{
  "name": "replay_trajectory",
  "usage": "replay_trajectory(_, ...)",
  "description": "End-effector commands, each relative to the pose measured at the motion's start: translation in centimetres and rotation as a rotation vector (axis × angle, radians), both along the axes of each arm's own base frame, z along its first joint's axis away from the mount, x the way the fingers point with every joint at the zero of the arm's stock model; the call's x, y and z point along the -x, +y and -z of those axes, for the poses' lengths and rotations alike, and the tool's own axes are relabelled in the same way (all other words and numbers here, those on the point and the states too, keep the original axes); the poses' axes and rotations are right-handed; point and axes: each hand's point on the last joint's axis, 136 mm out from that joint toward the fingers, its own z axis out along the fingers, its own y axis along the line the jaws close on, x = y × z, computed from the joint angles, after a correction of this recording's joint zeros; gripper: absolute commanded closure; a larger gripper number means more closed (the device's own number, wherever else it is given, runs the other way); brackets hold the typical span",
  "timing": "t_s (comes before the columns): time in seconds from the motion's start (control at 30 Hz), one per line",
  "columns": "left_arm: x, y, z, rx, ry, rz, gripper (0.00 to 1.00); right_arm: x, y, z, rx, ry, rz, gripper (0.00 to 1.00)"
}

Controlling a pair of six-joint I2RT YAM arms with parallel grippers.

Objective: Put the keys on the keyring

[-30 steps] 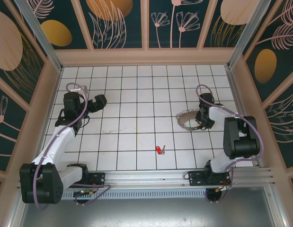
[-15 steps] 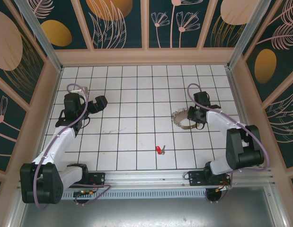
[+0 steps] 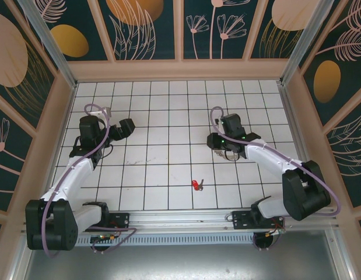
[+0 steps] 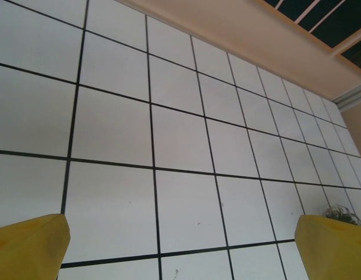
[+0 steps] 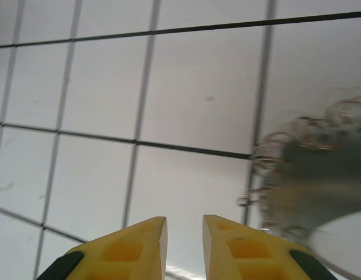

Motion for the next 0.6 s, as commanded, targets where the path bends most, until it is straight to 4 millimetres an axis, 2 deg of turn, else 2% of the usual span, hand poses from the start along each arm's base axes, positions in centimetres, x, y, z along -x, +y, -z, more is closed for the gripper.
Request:
replay_trajectory(0.0,0.1,-0.6,-0.4,0.020,-0.029,0.027,0.01,0.2,3.9,-2.8,-0.096,-0.080,-0.136,0.77)
replay_trajectory(0.1,0.1,-0.6,-0.6,0.019,-0.035,0.028,0.01,1.5,6.8,-2.7,-0.113,-0.080,-0.237,0.77)
replay_trajectory(0.23,0.2,-1.0,-0.7,0.032,-0.045,0.052,0.01,2.8,9.6,-2.1,-0.095,-0.078,-0.329,0.78)
replay_trajectory(0.33,0.4,-1.4,-0.9,0.042,-0.054,0.066,0.01,2.9,10.2,-1.4,-0.070,-0.053,-0.341,0.76)
replay_trajectory(0.4,0.5,-1.6,-1.1,0.038,-0.058,0.074,0.01,2.1,8.5,-0.7,0.003,-0.027,-0.248,0.68)
replay_trajectory(0.43,0.6,-1.6,-1.2,0.032,-0.063,0.078,0.01,1.0,6.5,-0.5,0.066,-0.015,-0.137,0.66)
replay_trajectory(0.5,0.8,-1.6,-1.4,0.015,-0.074,0.071,0.01,-0.4,1.6,0.0,0.138,0.049,0.099,0.63)
replay_trajectory(0.57,0.9,-1.7,-1.5,0.001,-0.084,0.070,0.01,-1.0,-5.9,0.7,0.206,0.132,0.451,0.59)
